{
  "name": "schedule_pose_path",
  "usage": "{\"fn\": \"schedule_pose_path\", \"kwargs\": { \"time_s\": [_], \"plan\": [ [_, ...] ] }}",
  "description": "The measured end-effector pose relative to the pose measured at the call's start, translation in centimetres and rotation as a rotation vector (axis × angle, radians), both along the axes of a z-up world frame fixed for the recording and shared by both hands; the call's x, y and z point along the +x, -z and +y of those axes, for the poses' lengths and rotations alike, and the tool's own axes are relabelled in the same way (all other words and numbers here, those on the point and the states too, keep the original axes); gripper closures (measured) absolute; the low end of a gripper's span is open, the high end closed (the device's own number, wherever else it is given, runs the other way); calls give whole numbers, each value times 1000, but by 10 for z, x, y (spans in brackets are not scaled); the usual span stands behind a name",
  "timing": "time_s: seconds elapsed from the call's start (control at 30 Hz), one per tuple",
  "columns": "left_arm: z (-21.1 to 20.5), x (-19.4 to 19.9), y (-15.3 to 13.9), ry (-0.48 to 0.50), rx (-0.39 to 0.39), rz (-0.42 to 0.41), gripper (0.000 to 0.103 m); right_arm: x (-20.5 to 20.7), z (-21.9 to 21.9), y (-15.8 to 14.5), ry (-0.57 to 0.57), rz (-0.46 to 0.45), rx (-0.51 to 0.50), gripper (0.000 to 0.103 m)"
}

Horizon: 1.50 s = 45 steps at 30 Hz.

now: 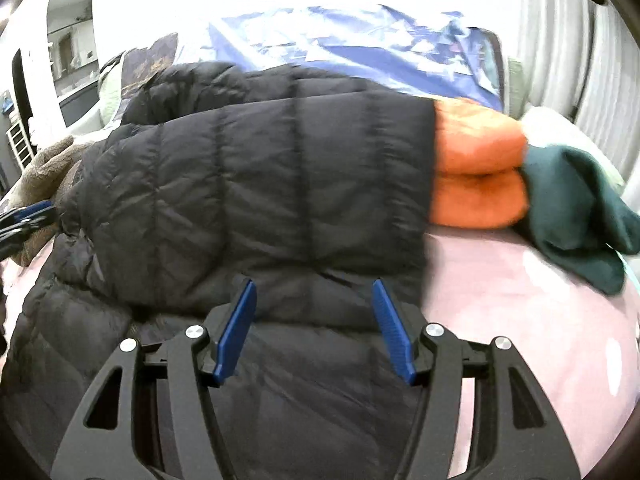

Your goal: Fold large clothes

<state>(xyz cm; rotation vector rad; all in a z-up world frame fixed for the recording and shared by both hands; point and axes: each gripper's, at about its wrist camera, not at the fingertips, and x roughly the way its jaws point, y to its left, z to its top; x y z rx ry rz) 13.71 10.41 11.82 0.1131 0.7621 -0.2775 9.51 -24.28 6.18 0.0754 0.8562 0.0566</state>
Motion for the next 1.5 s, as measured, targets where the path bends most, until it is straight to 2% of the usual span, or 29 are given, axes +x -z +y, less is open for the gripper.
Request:
{"fn": "schedule_pose_path", "kwargs": {
  "time_s": [0.1,0.27,0.47,0.67,0.83,0.97,1.1,1.23,1.27,1.33,1.37,1.4,1.47,1.5],
  "plan": [
    [26,-36,-5,-6,-19,6,43,-25,-24,0,43,5,13,42],
    [53,-79,14,0,-61,105,30,-68,-49,14,77,53,67,40],
    [69,-126,45,-26,-55,209,27,-115,-65,40,121,126,209,40],
    [75,-159,66,18,-134,298,27,-164,-71,50,132,142,328,40],
    [79,-184,72,47,-226,331,34,-194,-68,50,103,138,383,40],
    [84,-202,72,55,-276,338,48,-216,-63,53,72,131,435,40],
    [86,-218,68,67,-328,368,55,-223,-55,49,35,137,495,52],
    [75,-227,63,81,-288,390,55,-223,-44,40,3,140,435,52],
    [75,-230,62,81,-280,391,55,-225,-44,40,2,144,429,55],
    [76,-233,63,80,-282,382,60,-227,-47,44,8,151,434,70],
    [77,-232,63,75,-285,375,75,-226,-49,45,23,150,446,86],
    [79,-229,62,69,-304,370,91,-223,-51,44,36,147,468,95],
    [79,-225,53,66,-334,346,96,-220,-59,29,40,86,555,98],
    [76,-224,38,77,-327,297,97,-221,-61,18,29,48,581,99]
  ]
}}
